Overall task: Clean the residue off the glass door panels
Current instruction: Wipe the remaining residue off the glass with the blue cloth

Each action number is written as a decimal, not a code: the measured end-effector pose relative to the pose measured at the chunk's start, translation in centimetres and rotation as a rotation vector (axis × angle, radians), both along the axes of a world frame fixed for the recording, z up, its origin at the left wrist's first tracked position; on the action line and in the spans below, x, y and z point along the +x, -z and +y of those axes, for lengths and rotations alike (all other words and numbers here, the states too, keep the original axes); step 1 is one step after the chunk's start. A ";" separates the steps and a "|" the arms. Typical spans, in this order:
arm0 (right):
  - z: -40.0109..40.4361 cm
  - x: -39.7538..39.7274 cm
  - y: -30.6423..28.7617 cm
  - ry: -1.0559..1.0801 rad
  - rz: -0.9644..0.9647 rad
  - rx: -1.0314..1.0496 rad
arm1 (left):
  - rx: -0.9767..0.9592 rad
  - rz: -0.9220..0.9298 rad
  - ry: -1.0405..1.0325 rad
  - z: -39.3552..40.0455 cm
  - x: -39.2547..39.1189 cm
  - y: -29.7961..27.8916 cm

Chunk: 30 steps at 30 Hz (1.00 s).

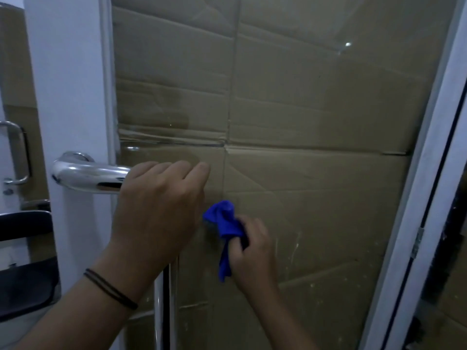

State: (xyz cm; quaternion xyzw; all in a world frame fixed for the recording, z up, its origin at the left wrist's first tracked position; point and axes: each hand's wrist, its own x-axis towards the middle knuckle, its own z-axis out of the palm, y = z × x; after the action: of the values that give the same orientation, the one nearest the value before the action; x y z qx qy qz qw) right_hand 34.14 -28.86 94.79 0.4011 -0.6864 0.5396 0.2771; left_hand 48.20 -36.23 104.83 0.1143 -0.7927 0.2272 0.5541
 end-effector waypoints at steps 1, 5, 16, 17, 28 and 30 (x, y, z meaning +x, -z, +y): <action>0.7 -0.5 -1.3 0.057 0.002 -0.083 | 0.004 0.026 0.023 0.0 0.0 0.0; 1.6 -2.2 -7.3 0.153 0.105 -0.218 | 0.060 0.074 0.029 0.2 0.3 -0.1; -1.9 -1.4 -1.4 -0.132 0.438 0.276 | 0.219 0.009 -0.139 1.1 -0.1 0.2; -1.7 -1.2 0.2 -0.159 0.451 0.328 | 0.226 0.009 -0.157 1.2 -0.2 0.2; 1.2 -2.9 -6.5 -0.273 0.244 -0.105 | 0.317 0.097 -0.113 2.4 -0.7 0.4; 0.5 -2.9 -9.9 -0.266 0.327 -0.107 | 0.352 0.153 -0.067 2.6 -0.9 0.1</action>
State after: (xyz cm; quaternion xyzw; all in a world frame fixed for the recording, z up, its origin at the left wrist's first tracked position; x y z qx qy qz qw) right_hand 31.27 -28.41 104.72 0.5552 -0.5436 0.5349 0.3320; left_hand 47.35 -33.59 104.71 0.2526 -0.7716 0.0941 0.5763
